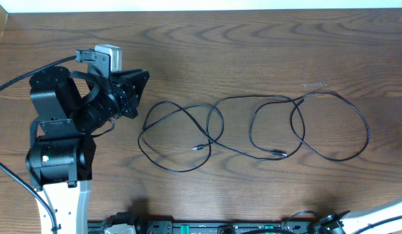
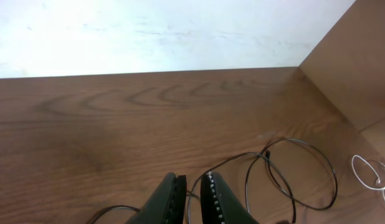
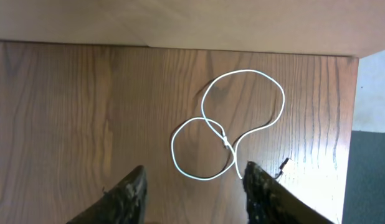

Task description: Untangle cables

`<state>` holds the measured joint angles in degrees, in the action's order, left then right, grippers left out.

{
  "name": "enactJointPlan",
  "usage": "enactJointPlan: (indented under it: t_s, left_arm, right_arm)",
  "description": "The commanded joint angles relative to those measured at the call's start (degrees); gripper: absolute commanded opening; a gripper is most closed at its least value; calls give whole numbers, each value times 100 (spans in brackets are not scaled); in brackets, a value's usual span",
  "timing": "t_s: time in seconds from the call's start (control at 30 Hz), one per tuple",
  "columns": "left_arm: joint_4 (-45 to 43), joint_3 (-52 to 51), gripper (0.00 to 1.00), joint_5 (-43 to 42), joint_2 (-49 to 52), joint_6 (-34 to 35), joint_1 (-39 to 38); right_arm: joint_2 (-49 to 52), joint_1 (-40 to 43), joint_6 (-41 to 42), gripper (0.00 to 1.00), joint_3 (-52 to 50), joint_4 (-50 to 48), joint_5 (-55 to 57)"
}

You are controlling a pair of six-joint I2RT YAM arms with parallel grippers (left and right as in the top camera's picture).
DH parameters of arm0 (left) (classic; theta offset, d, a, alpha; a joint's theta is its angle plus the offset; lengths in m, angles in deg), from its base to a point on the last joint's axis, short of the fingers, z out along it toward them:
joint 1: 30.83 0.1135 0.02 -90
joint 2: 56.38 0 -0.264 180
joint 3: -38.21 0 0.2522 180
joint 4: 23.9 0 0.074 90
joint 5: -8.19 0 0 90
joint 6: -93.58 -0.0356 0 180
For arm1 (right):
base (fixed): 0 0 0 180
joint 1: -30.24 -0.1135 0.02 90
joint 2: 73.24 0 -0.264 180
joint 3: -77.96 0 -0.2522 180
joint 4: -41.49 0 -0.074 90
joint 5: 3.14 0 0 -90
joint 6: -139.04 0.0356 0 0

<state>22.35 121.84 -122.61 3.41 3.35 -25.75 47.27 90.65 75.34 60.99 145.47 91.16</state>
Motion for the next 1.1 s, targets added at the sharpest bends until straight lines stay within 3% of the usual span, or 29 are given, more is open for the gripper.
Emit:
enactJointPlan:
  t_s: [0.0, 0.13, 0.33, 0.8, 0.9, 1.07]
  left_arm:
    - [-42, -44, 15, -122, -13, 7, -9]
    - [-46, -44, 15, -118, -11, 4, -9]
    - [-46, -44, 34, -111, -9, -17, -2]
    - [20, -44, 41, -52, -92, -22, -2]
    - [24, -44, 41, -52, -116, -109, -2]
    - [28, -44, 42, -55, -166, -107, -2]
  right_arm:
    - [-59, -31, 13, 50, 28, 44, -37]
    - [-61, -149, -546, 48, 28, -28, -898]
    - [-94, -763, -1526, 43, 28, -151, -1567]
    - [-1263, -2789, -1436, 40, -133, -297, -214]
    - [-1572, -2957, -1394, 37, -857, -444, -199]
    - [-2946, -3202, -1412, 37, -3543, -1947, 151]
